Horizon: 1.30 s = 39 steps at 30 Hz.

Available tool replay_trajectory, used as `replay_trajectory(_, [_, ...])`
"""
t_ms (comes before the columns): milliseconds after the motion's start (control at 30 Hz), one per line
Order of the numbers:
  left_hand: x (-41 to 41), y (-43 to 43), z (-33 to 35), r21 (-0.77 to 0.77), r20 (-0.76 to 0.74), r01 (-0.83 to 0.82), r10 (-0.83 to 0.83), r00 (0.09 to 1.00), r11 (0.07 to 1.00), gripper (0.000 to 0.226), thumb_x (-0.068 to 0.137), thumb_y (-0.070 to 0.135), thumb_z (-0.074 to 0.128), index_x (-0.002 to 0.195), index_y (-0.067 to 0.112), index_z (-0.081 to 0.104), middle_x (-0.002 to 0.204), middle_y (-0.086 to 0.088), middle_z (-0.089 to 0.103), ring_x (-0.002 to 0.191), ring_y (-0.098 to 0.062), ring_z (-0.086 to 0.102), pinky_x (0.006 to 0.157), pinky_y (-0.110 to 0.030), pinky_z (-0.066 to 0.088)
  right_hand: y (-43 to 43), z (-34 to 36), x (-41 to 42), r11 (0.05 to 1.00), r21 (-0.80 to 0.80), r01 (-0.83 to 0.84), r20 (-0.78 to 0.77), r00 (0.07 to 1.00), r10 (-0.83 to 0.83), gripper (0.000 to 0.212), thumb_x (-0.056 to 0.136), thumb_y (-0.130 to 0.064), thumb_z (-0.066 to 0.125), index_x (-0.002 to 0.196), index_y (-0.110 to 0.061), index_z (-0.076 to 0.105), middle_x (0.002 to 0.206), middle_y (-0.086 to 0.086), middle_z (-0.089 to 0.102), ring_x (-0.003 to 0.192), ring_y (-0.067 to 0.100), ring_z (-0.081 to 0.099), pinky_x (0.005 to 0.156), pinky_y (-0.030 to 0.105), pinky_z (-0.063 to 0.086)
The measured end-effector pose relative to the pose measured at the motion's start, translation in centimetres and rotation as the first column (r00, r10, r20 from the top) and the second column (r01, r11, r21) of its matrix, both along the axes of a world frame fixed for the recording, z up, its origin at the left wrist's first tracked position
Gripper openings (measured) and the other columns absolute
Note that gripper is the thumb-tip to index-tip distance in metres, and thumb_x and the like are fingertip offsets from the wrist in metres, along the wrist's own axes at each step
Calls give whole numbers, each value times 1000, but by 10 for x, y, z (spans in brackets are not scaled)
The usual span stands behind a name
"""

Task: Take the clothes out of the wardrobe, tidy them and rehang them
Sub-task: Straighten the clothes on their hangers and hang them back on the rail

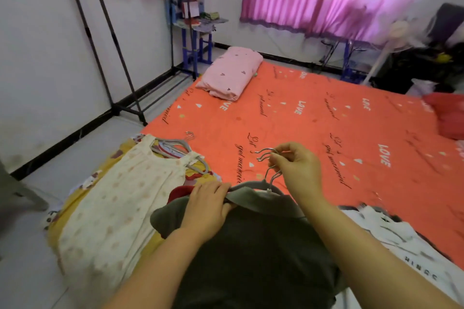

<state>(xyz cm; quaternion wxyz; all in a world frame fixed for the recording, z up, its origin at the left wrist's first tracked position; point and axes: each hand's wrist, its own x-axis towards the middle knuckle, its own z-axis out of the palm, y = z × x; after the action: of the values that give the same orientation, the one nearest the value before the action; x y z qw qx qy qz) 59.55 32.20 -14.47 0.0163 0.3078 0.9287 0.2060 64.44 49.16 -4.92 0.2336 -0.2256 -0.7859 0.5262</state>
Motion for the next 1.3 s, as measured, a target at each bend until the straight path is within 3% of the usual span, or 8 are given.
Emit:
replay_trajectory(267, [-75, 43, -36, -37, 100, 160, -156, 983, 986, 51, 94, 45, 44, 141, 28, 32, 139, 8, 39, 130, -10, 31, 115, -33, 18, 45, -43, -62, 990, 5, 143, 81, 986, -143, 30, 81, 0, 66, 71, -27, 58, 70, 5, 68, 65, 17, 66, 61, 25, 50])
replay_trajectory(767, [-188, 152, -168, -209, 86, 168, -153, 985, 964, 53, 94, 45, 40, 142, 24, 30, 141, 7, 35, 132, -12, 27, 114, -33, 13, 176, -199, -199, 986, -106, 132, 234, 967, -104, 23, 80, -1, 66, 70, -21, 59, 65, 5, 66, 62, 18, 62, 68, 36, 50])
replay_trajectory(900, [-214, 175, -241, -330, 225, 201, -130, 966, 922, 67, 95, 49, 37, 149, 23, 7, 156, 1, 9, 143, -18, 6, 116, -42, 4, 207, -281, -224, 983, 2, 183, 357, 918, -172, 23, 85, -12, 65, 108, -9, 64, 107, 9, 67, 96, 17, 60, 90, 31, 44])
replay_trajectory(967, [-220, 184, -282, -399, 291, 238, -124, 949, 886, 73, 94, 53, 36, 149, 26, -4, 158, -3, -5, 144, -23, -6, 115, -45, -3, 214, -327, -223, 989, 124, 75, 490, 862, -127, 42, 90, -22, 60, 129, -8, 52, 132, 10, 55, 120, 22, 50, 99, 28, 33])
replay_trajectory(1100, [-223, 190, -351, -463, 277, 274, -156, 948, 843, 72, 92, 62, 22, 144, 31, -17, 154, -6, -23, 140, -28, -24, 110, -50, -17, 191, -422, -180, 889, 335, -312, 824, 555, -116, 63, 95, -51, 36, 149, -28, 15, 158, 3, 12, 145, 26, 9, 115, 47, 9])
replay_trajectory(1167, [-224, 189, -369, -453, 233, 268, -178, 956, 850, 70, 88, 66, 13, 139, 33, -22, 152, -4, -25, 135, -26, -31, 106, -50, -23, 183, -451, -162, 843, 403, -355, 826, 538, -168, 65, 94, -56, 29, 149, -32, 2, 159, 2, 3, 146, 27, 1, 115, 46, -1])
replay_trajectory(1233, [-226, 189, -374, -421, 171, 263, -208, 963, 868, 70, 85, 67, 10, 143, 30, -5, 154, -7, -9, 139, -29, -15, 108, -53, -13, 182, -466, -158, 813, 462, -353, 791, 579, -198, 65, 94, -58, 26, 147, -33, -2, 159, 2, 5, 146, 27, 2, 115, 45, -4])
replay_trajectory(1300, [-226, 191, -374, -384, 146, 264, -224, 964, 885, 71, 84, 61, 20, 142, 22, 33, 150, -14, 28, 137, -36, 25, 105, -61, 14, 183, -472, -160, 791, 508, -340, 758, 613, -223, 64, 92, -61, 19, 145, -32, -1, 158, 4, 10, 145, 28, 6, 115, 45, -2])
